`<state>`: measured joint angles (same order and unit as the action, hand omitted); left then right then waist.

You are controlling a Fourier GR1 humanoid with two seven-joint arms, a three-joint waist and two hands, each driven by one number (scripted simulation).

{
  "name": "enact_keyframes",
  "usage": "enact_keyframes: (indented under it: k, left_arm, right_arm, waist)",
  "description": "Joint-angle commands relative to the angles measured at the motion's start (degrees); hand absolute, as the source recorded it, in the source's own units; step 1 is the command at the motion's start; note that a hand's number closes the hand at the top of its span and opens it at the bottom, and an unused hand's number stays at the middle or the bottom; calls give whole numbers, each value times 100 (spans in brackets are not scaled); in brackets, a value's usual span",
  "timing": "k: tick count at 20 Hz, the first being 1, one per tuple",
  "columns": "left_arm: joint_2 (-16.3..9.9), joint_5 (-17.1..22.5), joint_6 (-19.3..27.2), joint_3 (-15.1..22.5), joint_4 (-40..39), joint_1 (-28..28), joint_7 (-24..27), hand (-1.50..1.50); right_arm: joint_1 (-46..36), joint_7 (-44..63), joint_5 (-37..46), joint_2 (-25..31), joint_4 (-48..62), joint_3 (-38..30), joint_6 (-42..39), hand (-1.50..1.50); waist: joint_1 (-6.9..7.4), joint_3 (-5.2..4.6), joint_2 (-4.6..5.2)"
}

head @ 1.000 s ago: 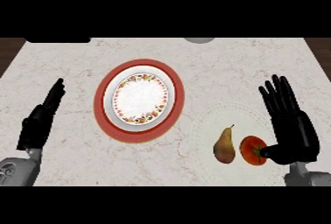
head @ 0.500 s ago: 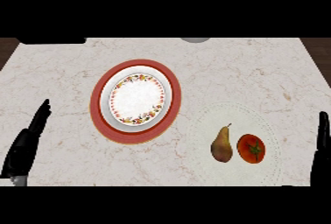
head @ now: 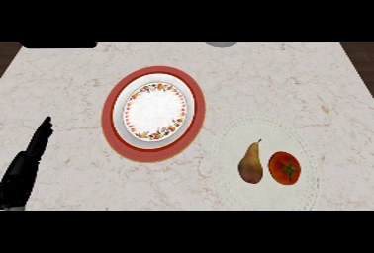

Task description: Pick the tomato from the placemat and place it in the plate

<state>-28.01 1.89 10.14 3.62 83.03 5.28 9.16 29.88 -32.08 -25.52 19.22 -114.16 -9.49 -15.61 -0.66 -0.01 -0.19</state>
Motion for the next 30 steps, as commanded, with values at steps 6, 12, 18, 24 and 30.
enact_keyframes:
  k: [6, 12, 18, 24, 30]
  left_arm:
    - [229, -202, 98, 26, -85, -39, 88, 0]
    - [221, -306, -42, 65, -6, -345, -276, 0]
    - [224, -223, -224, -177, 104, -85, -137, 0]
    - [320, -420, -133, -181, 270, -114, -286, 0]
    - [581, -611, -293, -314, 255, 95, -191, 0]
  right_arm:
    - [57, 1272, 908, 1146, -376, -631, 14, -150]
    - [-946, 2483, 1591, 1554, -110, -181, 90, -150]
    - [-1210, 3047, 2355, 1508, -112, 382, -213, -150]
    - [-1657, 2579, 3341, 1781, 990, 597, -598, -150]
    - [-2170, 2829, 3711, 1333, 1129, 798, -939, -150]
  waist:
    - [65, -5, 27]
    - [127, -3, 46]
    - [94, -2, 26]
    - [104, 5, 26]
    - [74, 1, 17]
